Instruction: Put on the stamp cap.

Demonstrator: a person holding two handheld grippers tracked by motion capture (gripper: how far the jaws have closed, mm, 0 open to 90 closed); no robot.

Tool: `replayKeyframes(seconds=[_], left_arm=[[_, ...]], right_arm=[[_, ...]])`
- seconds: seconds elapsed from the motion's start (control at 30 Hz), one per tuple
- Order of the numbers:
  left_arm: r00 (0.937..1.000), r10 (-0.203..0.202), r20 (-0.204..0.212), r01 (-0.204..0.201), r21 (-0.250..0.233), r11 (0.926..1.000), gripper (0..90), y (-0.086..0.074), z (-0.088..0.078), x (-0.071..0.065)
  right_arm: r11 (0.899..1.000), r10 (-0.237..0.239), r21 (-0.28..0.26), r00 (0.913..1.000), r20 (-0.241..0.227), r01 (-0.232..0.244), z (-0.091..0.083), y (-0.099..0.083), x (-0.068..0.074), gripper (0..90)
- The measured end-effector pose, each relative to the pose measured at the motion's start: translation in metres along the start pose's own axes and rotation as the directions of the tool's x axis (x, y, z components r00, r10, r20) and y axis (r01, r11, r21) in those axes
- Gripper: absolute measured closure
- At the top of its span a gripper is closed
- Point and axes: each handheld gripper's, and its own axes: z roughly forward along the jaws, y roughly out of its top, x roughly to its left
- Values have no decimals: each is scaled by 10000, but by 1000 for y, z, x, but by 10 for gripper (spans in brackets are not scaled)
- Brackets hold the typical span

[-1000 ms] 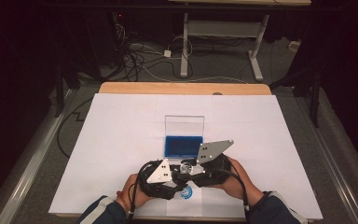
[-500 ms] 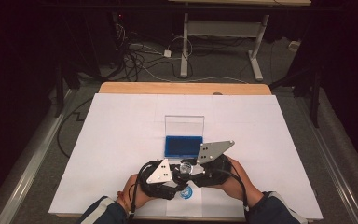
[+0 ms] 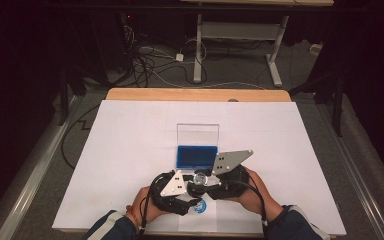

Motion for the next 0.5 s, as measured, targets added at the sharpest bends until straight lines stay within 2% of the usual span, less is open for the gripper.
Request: replayKeyframes(seconds=[0.33,0.4,0.43,0.5], left_arm=[[9994,46,-342,-42,118,9999,191,-2,-2,3],[9986,29,-533,-23,98,9999,185,-2,-3,3],[9979,23,-652,-18,91,10000,151,-3,-4,2],[9975,42,-710,-38,67,10000,147,-3,-5,3]], right_arm=[[9999,-9,-101,10000,95,10,-8,0,-2,564],[9999,34,-114,10000,92,-33,-10,0,-3,564],[9999,10,-120,10000,87,-9,-11,-1,-3,564],[10000,2,-96,9999,160,-1,-13,-1,-4,564]])
